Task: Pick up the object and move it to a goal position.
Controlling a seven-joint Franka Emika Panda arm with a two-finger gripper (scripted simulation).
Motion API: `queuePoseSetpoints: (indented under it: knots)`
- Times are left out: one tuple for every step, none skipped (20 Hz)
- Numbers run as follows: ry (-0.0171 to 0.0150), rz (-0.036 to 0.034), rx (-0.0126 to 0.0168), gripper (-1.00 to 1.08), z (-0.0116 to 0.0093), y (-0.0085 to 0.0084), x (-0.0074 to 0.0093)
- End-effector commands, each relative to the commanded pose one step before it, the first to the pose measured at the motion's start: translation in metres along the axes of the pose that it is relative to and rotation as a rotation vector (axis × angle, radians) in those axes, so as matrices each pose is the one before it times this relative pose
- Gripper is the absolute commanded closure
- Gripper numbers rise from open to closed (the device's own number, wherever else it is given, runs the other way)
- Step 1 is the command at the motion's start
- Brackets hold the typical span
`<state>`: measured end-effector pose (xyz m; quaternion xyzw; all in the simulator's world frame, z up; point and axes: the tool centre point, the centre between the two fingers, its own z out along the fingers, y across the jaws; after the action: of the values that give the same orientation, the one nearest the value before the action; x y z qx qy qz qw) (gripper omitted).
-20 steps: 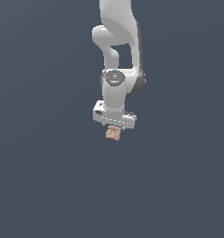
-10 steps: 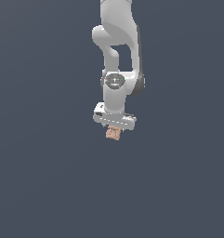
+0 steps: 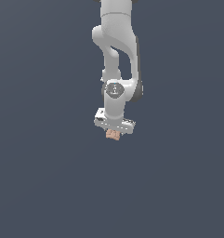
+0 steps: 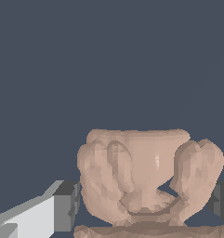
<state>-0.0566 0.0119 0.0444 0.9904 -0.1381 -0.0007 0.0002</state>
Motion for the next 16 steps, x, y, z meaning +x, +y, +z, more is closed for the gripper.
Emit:
queuePoseSetpoints:
  knots:
    - [0.00131,0.00009,0.00045,-0.92,0.00235,-0.00032,0.00063]
    - [0.00000,0.00000,0.00000,1.08,0.00000,0.00000,0.00000]
    - [0.00000,0.00000,0.00000,1.08,0.00000,0.00000,0.00000]
    - [0.00000,0.00000,0.00000,1.08,0.00000,0.00000,0.00000]
    - [0.00000,0.00000,0.00000,1.08,0.00000,0.00000,0.00000]
    - [0.00000,0.00000,0.00000,1.08,0.00000,0.00000,0.00000]
    - [0.00000,0.00000,0.00000,1.08,0.00000,0.00000,0.00000]
    - [0.00000,0.00000,0.00000,1.08,0.00000,0.00000,0.00000]
    - [0.00000,0.00000,0.00000,1.08,0.00000,0.00000,0.00000]
    - [0.00000,0.00000,0.00000,1.08,0.00000,0.00000,0.00000]
    - [0.00000,0.00000,0.00000,1.08,0.00000,0.00000,0.00000]
    - [0.00173,-0.00062,0.00096,1.08,-0.00122,-0.00059,0.00042]
    - [0.00000,0.00000,0.00000,1.08,-0.00028,-0.00010,0.00006]
    - [0.00000,0.00000,0.00000,1.08,-0.00083,-0.00029,0.00019]
    - [0.00000,0.00000,0.00000,1.08,-0.00139,-0.00049,0.00031]
    - [0.00000,0.00000,0.00000,1.08,-0.00194,-0.00068,0.00043]
